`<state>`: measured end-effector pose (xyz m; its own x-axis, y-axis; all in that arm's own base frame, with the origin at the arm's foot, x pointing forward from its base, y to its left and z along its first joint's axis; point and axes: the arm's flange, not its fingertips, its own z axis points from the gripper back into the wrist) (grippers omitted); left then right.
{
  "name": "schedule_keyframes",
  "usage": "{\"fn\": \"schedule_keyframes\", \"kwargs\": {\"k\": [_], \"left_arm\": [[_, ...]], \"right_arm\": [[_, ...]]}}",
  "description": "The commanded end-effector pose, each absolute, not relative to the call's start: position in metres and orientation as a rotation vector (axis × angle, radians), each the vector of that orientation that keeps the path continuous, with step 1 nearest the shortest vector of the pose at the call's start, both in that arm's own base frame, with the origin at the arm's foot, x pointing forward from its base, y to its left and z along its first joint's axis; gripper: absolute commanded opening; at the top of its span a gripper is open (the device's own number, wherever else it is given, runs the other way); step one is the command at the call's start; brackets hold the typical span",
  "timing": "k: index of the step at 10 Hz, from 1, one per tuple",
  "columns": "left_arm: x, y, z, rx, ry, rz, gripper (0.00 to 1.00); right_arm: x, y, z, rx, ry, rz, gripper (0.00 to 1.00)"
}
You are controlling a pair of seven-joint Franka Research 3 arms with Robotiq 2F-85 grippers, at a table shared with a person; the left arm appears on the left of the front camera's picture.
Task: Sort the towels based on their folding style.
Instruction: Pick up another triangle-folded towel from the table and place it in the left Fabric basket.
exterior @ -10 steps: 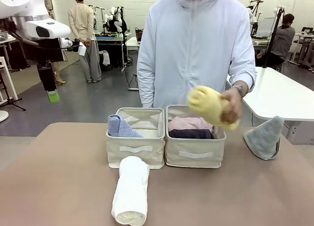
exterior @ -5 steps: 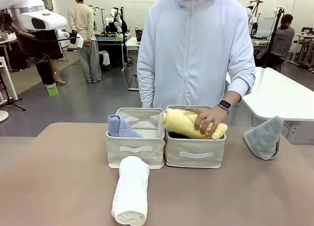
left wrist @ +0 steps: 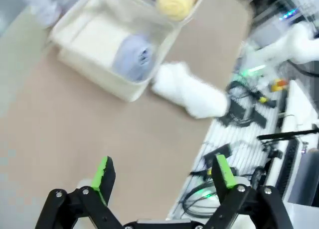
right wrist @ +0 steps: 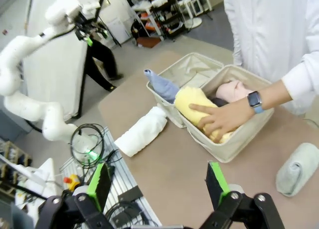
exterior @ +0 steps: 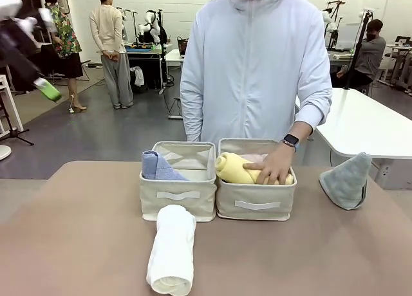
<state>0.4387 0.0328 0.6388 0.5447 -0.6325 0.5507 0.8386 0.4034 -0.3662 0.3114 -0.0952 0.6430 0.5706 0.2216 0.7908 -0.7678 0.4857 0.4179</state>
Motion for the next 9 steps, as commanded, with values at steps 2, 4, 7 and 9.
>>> {"fn": "schedule_keyframes", "kwargs": {"k": [2, 4, 7, 9], "left_arm": [[0.43, 0.078, 0.636, -0.848, -0.286, -1.23, 1.0], [0.425, 0.108, 0.624, -0.9, -0.447, -1.254, 1.0], [0.418, 0.11, 0.619, -0.908, -0.433, -1.25, 1.0], [0.418, 0.11, 0.619, -0.908, -0.433, -1.25, 1.0]], "right_arm": [[0.313, -0.094, 0.644, 0.882, -0.762, 0.691, 1.0], [0.313, -0.094, 0.644, 0.882, -0.762, 0.691, 1.0], [0.313, -0.094, 0.644, 0.882, -0.762, 0.691, 1.0], [0.313, -0.094, 0.644, 0.882, -0.762, 0.691, 1.0]]}}
